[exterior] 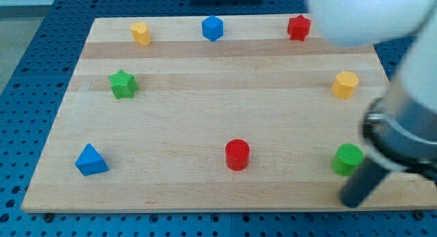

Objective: Nudge the green circle down a bit

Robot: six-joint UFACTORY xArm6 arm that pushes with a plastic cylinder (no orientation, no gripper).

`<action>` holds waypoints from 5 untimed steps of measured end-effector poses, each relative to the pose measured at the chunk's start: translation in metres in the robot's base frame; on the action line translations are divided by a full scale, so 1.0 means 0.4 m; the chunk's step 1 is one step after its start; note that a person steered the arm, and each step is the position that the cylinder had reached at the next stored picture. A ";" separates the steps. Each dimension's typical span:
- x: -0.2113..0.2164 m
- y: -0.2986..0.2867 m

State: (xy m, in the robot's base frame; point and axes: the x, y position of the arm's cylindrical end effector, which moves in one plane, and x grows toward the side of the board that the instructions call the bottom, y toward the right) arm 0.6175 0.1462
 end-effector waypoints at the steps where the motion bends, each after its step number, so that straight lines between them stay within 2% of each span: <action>1: -0.009 -0.121; 2: -0.112 -0.261; 3: -0.116 -0.358; 4: -0.273 -0.510; 5: -0.353 -0.551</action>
State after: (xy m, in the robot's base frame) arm 0.4762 -0.0743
